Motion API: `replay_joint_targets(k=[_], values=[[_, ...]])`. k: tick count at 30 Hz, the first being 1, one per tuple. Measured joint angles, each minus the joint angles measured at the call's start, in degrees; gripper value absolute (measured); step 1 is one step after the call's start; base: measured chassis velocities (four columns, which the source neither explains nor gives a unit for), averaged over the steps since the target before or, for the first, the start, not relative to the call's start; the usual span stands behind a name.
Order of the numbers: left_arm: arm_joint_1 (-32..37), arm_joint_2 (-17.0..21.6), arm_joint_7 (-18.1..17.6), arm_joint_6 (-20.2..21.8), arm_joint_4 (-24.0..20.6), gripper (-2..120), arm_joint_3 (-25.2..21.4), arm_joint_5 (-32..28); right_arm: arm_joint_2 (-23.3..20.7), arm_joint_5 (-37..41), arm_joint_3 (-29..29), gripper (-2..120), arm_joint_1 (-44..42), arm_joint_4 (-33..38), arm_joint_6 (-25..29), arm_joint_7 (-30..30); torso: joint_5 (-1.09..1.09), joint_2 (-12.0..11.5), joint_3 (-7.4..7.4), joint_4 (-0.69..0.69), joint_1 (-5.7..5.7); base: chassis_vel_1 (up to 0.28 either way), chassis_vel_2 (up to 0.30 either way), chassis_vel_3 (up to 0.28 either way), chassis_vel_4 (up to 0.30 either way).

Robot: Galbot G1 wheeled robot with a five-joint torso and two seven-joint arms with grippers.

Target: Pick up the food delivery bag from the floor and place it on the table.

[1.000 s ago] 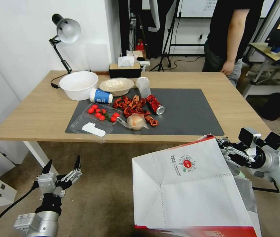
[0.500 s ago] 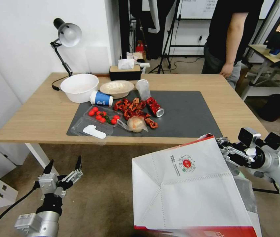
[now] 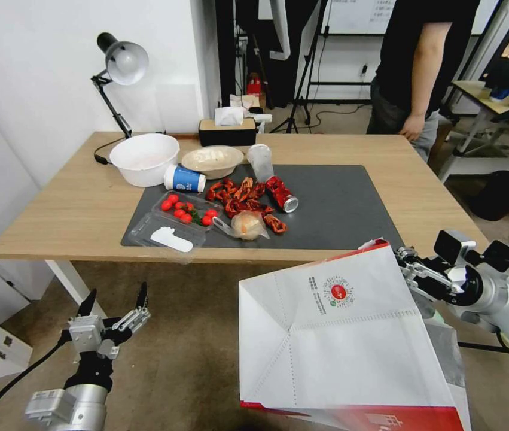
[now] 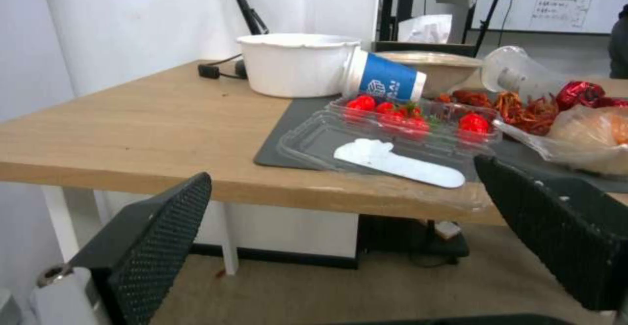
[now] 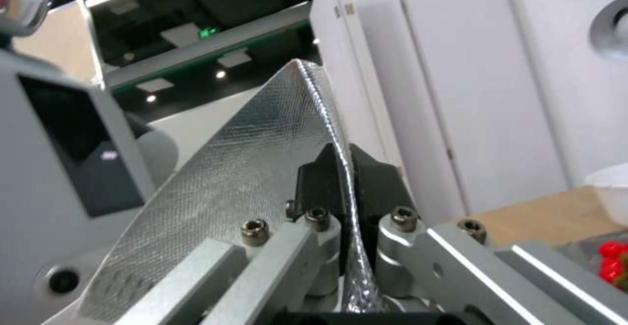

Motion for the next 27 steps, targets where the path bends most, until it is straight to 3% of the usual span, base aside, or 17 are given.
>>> replay_joint_targets(k=[9, 15, 19, 20, 22, 23, 24, 27], values=[[0.02, -0.05, -0.02, -0.24, 0.04, 100, -0.09, 0.00, -0.35, 1.09, 0.52, 0, -0.59, 1.04, 0.38, 1.24, 0.01, -0.17, -0.09, 0.00, -0.08, 0.000, 0.000, 0.000, 0.000], [0.02, -0.03, -0.11, -0.33, -0.16, 100, -0.30, -0.08, -1.78, 5.16, 1.41, 0, -0.86, 3.83, 1.65, 7.17, 0.01, -0.33, -0.18, 0.00, -0.15, 0.000, 0.000, 0.000, 0.000], [-0.08, -0.08, -0.16, -0.65, -0.17, 100, -0.32, -0.09, -4.23, 10.67, 3.18, 0, -0.18, 7.61, 3.60, 16.49, -0.01, -0.44, -0.25, 0.00, -0.21, 0.000, 0.000, 0.000, 0.000], [-0.08, -0.08, -0.16, -0.65, -0.17, 100, -0.32, -0.09, -4.23, 10.67, 3.18, 0, -0.18, 7.61, 3.60, 16.49, -0.01, -0.44, -0.25, 0.00, -0.21, 0.000, 0.000, 0.000, 0.000], [-0.23, -0.09, -0.19, -0.81, -0.17, 100, -0.31, -0.12, -5.78, 13.33, 4.78, 0, -0.14, 10.37, 5.48, 24.88, 0.00, -0.50, -0.28, 0.00, -0.23, 0.000, 0.000, 0.000, 0.000], [-0.23, -0.09, -0.19, -0.81, -0.17, 100, -0.31, -0.12, -5.78, 13.33, 4.78, 0, -0.14, 10.37, 5.48, 24.88, 0.00, -0.50, -0.28, 0.00, -0.23, 0.000, 0.000, 0.000, 0.000], [-0.25, 0.00, -0.21, -0.98, -0.01, 100, -0.33, -0.19, -6.57, 14.85, 5.64, 0, 0.08, 11.98, 6.35, 31.59, 0.00, -0.52, -0.30, 0.00, -0.25, 0.000, 0.000, 0.000, 0.000], [-0.32, 0.01, -0.23, -1.11, 0.21, 100, -0.37, -0.28, -7.59, 19.19, 6.04, 0, 4.24, 13.31, 7.14, 44.07, 0.00, -0.58, -0.32, 0.01, -0.26, 0.000, 0.000, 0.000, 0.000]])
